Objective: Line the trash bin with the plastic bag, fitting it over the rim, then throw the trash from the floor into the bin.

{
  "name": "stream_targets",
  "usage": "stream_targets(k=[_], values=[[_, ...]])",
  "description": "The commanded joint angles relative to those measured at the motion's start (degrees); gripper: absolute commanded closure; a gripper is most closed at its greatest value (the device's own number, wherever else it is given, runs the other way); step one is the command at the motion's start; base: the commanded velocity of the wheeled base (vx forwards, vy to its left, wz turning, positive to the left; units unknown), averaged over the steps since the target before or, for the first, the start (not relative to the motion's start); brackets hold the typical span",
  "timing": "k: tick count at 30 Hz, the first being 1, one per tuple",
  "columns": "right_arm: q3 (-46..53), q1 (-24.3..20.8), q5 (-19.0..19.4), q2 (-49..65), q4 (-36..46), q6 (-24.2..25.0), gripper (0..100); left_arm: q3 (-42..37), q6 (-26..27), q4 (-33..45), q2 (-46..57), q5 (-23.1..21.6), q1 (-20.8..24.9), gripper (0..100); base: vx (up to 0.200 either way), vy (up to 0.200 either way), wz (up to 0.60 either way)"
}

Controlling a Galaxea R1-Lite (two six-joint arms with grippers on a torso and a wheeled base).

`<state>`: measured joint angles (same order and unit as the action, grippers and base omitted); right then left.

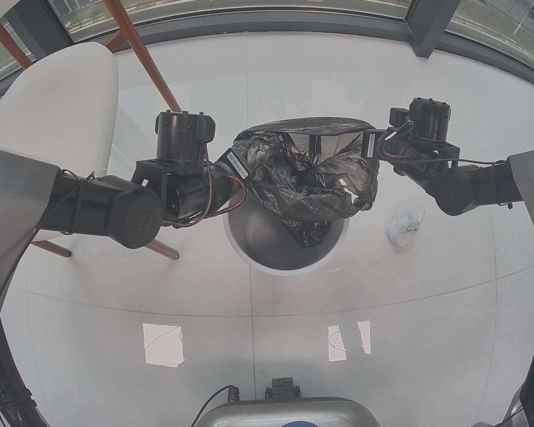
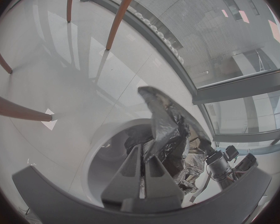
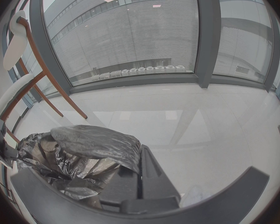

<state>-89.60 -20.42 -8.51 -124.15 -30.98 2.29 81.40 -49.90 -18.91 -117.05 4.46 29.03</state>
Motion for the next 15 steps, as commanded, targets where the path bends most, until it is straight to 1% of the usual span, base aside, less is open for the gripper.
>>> stream_targets(k=[1,6,9,12,14,15], values=[[1.6,0.3,0.5,-0.6,0.0,0.1,100,-2.6,0.0,-0.1,-0.2,0.1,-0.1,100,0.0,0.0,0.0],[3.6,0.3,1.3,-0.7,-0.2,0.1,100,-4.2,0.1,0.2,0.4,0.1,-0.3,100,0.0,0.0,0.0],[4.2,0.3,2.4,-0.8,-0.3,0.1,100,-6.2,0.1,0.2,0.7,0.1,-1.8,100,0.0,0.0,0.0],[4.4,0.3,3.6,-1.1,-0.3,0.2,100,-7.8,0.6,0.2,2.1,0.1,-2.3,100,0.0,0.0,0.0],[4.9,0.2,4.6,-0.9,-0.3,1.4,100,-9.7,1.8,0.4,3.9,0.0,-3.0,100,0.0,0.0,0.0],[5.8,0.2,5.3,-0.7,-0.3,2.8,100,-10.7,2.6,0.3,4.4,0.0,-3.4,100,0.0,0.0,0.0]])
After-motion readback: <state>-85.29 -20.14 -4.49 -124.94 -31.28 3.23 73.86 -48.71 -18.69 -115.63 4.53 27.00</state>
